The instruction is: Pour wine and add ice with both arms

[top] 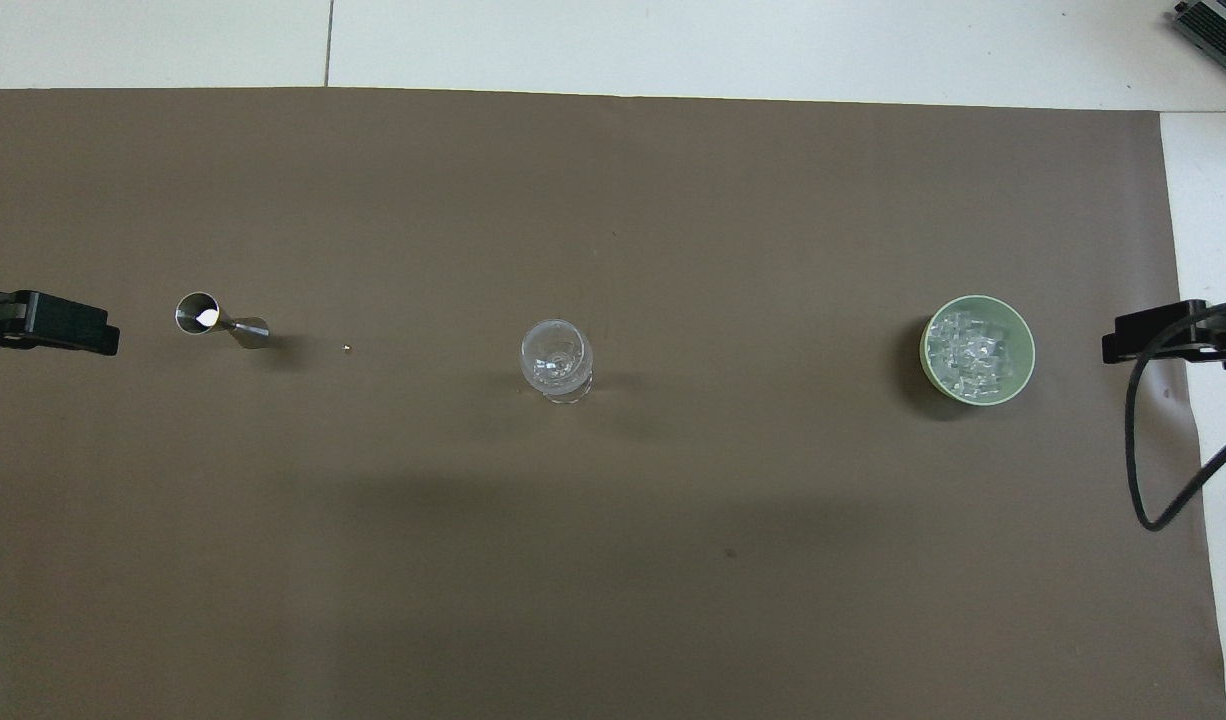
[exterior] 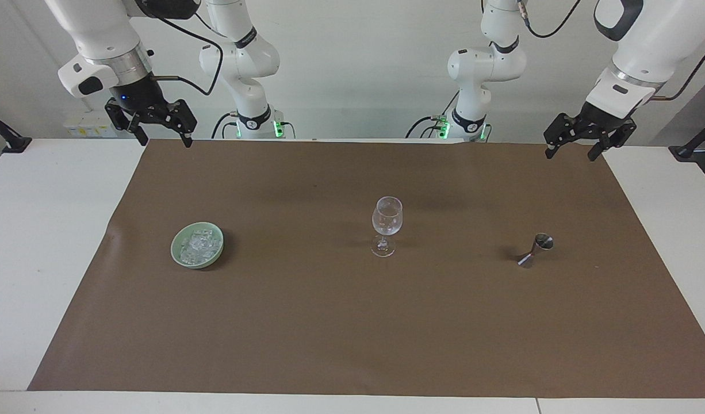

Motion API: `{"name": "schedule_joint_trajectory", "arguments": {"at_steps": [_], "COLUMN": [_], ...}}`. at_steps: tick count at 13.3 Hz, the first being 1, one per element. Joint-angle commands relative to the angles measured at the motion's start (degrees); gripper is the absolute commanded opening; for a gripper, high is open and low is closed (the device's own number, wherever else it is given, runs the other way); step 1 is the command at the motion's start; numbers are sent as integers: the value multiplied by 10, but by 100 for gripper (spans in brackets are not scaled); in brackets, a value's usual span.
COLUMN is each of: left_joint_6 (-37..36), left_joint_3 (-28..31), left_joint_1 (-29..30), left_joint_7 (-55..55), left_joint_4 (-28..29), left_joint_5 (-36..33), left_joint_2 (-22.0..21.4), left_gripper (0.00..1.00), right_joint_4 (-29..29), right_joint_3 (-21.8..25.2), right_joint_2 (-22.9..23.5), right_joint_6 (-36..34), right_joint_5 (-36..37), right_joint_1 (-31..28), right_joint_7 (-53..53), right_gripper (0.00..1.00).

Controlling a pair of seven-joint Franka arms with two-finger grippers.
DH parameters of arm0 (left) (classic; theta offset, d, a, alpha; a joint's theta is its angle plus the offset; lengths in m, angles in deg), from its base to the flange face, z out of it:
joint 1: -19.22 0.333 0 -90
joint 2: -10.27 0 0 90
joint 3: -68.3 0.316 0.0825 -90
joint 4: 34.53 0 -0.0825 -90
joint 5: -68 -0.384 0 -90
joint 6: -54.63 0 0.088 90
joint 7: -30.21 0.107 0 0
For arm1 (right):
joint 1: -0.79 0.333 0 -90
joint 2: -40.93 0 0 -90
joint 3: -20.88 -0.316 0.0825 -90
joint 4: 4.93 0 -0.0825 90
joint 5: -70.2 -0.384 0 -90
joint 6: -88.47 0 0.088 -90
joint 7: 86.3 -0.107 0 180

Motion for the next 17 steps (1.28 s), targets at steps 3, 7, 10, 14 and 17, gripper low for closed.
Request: {"name": "schedule_joint_trajectory", "arguments": {"at_steps": [3, 7, 10, 14, 17], "left_joint_6": [-7, -3, -11, -3, -2], "left_joint_3": [5, 4, 5, 4, 4], "left_joint_1": [-2, 2, 1, -2, -4], "left_joint_7": [4, 4, 1, -5, -5], "left_joint_4": [13, 14, 14, 13, 13], "left_joint_5": [5, 5, 5, 6, 6], "left_joint_2": [-14, -14, -18, -18, -18], "left_gripper": [100, 100, 100, 100, 100], "right_joint_4": [-13, -13, -13, -13, -13], "right_joint_3": [-1, -1, -1, -1, -1], "right_joint_2": [-11, -11, -11, -11, -11], "right_joint_6": [3, 3, 3, 3, 3], "right_joint_5": [-10, -10, -10, -10, -10], "right_joint_1": [-1, -1, -1, -1, -1], "right_joint_7": [-9, -9, -9, -9, -9], "right_gripper": [100, 100, 100, 100, 100]}}
